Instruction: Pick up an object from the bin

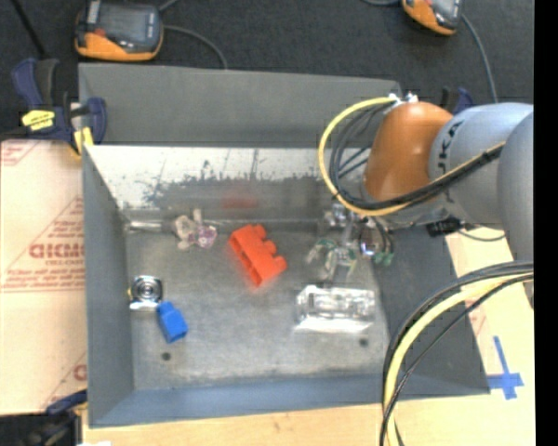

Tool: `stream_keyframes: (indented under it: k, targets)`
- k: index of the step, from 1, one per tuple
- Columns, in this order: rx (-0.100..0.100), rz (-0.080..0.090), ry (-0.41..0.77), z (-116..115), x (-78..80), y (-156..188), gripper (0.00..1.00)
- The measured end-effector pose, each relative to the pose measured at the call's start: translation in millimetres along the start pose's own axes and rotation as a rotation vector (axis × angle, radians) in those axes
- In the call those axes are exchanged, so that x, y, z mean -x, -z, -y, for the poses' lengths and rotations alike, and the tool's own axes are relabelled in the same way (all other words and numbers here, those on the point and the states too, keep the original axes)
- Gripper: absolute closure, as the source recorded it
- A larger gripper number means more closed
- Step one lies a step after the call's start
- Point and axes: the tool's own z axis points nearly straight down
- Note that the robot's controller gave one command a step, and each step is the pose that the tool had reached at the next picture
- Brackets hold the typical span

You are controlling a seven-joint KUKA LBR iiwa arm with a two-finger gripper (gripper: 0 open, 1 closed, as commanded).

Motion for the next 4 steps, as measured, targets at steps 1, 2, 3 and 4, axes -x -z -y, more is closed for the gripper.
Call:
stream_keyframes:
  k: [1,2,3,4]
  targets:
    - [0.003,-0.01,0.327,-14.2,10.4,-1.9,0.0]
    - [0.004,-0.01,0.326,-14.1,10.2,-2.0,1.0]
    - [0.006,-0.007,0.673,-51.8,10.9,-1.8,1.0]
    - [0.007,-0.007,0.669,-51.6,10.9,-1.8,0.0]
